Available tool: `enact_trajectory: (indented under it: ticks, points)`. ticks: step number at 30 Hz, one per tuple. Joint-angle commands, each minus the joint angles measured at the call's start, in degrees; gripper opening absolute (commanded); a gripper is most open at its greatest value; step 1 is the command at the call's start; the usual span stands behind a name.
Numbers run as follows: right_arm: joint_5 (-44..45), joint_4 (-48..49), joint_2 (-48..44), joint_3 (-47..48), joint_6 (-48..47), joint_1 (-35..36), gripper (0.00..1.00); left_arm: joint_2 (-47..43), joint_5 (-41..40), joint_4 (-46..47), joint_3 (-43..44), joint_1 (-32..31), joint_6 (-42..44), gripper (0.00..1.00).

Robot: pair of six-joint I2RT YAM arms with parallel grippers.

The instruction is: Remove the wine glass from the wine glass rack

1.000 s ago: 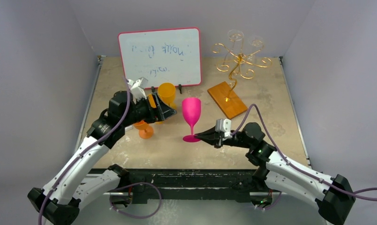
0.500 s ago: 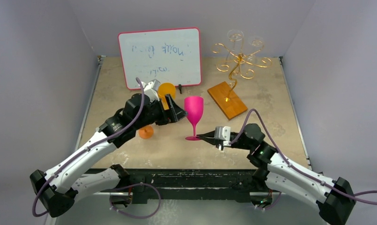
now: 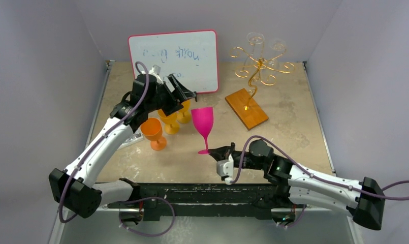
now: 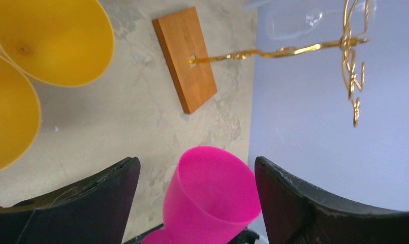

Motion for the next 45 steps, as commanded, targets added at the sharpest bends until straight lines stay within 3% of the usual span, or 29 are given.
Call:
enact_trajectory:
  ticks: [1,5,11,19,22,28,39,44,45]
  points:
    - [14.54,1.39,1.34,1.40,-13.08,5.69,0.00,1.85,8.15,-2.01,4.52,-0.28,1.64,0.80]
    - [19.67,2.57,3.29,0.67,-17.48,7.82,0.00,2.75,11.32,-4.59,6.15,-0.23,5.04,0.74]
    - [22.99,2.94,1.87,0.01,-21.05,8.41,0.00,4.50,10.52,-16.23,10.26,-0.26,14.74,0.63]
    - [22.63,-0.54,3.09,1.71,-23.14,8.97,0.00,6.54,10.90,-17.79,12.45,-0.26,16.70,0.63]
    - [23.16,-0.98,3.22,2.03,-23.45,9.10,0.00,7.24,12.64,-18.28,13.68,-0.25,18.14,0.59]
    - [23.72,-2.36,3.73,3.04,-25.31,9.11,0.00,10.99,13.68,-26.60,17.99,-0.24,25.90,0.40]
    - [24.65,-2.61,6.20,4.61,-28.28,9.12,0.00,13.43,19.51,-31.24,19.29,-0.24,32.82,0.23]
    - [25.01,-1.74,6.25,4.49,-28.84,9.15,0.04,14.06,19.47,-31.80,19.43,-0.27,33.65,0.00]
    - [24.95,-1.48,6.11,4.32,-28.80,9.11,0.05,14.10,19.13,-31.76,19.42,-0.27,33.56,0.00]
